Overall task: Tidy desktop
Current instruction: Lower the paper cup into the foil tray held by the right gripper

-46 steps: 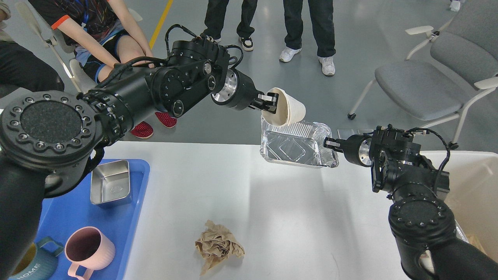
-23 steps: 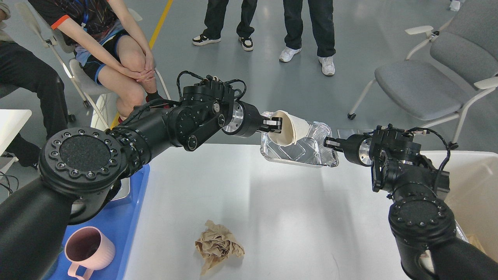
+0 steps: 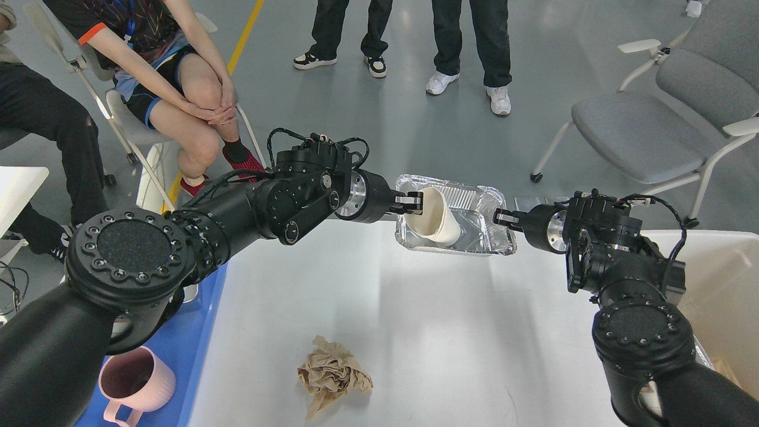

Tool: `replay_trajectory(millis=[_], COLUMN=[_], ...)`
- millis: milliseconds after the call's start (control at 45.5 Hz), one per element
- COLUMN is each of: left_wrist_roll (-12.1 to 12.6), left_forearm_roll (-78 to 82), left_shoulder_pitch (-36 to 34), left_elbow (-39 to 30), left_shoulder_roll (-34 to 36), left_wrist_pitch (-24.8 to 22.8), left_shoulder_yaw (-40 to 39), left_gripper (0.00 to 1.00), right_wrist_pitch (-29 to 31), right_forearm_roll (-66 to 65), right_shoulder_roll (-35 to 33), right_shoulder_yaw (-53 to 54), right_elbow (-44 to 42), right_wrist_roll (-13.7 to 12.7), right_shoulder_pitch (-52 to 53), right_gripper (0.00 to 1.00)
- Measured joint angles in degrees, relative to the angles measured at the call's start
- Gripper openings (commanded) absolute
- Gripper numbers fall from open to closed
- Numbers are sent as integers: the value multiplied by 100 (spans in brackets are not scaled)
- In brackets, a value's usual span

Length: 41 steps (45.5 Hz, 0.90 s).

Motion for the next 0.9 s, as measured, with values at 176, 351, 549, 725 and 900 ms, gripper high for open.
replay_trajectory(millis=[176,351,549,725,900], left_wrist_roll=[137,143,89,88,83], left_forearm_roll=[0,-11,-81,-88,-95], left_shoulder_pitch=[20,19,-92,-205,-254], left_elbow=[0,0,-1,-1,-1], left_shoulder_roll=[0,0,6,4,1], left_wrist_pitch=[45,317,313,298,302], left_shoulder_yaw=[-5,-12,-14,-12,-15], left_gripper=[63,88,89,89,89], right_wrist_pitch=[-8,-8,-8,-8,-8], right_forearm_roll=[5,6,8,4,1], right_shoulder_roll=[0,0,0,8,9], right_shoulder_yaw=[0,0,0,0,0], right_elbow=[-3,-11,-12,-11,2], right_wrist_roll=[0,0,0,0,-6], right_shoulder_pitch=[0,-8,-13,-13,-3], right_gripper=[0,0,0,0,0])
